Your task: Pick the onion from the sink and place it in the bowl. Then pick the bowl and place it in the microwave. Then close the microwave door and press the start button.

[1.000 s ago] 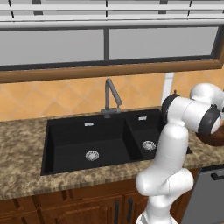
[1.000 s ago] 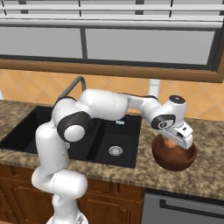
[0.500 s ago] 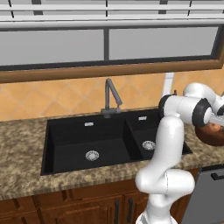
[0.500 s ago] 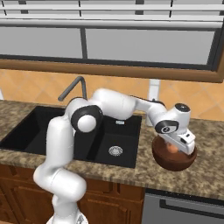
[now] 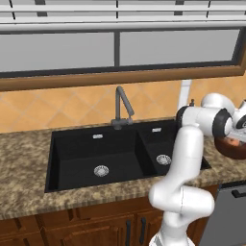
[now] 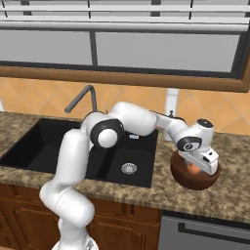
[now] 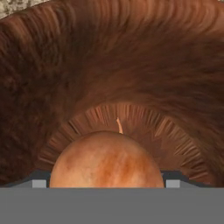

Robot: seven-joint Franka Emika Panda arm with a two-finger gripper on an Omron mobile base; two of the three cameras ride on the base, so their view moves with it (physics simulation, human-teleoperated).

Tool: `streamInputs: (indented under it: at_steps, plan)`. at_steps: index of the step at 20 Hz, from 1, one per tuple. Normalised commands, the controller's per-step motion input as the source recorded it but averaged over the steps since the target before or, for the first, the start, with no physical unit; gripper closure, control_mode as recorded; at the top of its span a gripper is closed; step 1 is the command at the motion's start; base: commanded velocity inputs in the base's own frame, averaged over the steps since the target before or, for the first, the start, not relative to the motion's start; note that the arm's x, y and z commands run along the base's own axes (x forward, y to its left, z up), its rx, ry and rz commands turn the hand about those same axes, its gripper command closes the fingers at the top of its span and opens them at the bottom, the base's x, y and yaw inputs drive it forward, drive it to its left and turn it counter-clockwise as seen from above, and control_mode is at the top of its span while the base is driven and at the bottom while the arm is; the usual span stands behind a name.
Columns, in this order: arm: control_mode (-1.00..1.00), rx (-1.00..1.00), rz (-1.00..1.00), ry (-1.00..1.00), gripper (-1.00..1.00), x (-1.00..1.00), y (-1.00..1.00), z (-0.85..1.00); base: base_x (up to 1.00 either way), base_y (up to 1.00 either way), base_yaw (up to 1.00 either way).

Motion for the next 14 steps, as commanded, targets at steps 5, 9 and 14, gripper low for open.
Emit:
streamInputs:
  at_steps: [5, 9, 14]
  plan:
    - [-1.0, 0.0, 0.0, 0.07, -1.0, 0.08, 0.0, -0.32, 0.0, 0.0, 0.0]
    - [-1.0, 0.0, 0.0, -0.03, -1.0, -0.08, 0.02, 0.02, 0.0, 0.0, 0.0]
    - [-1.0, -0.02, 0.0, -0.06, -1.0, -0.24, 0.19, 0.27, 0.0, 0.0, 0.0]
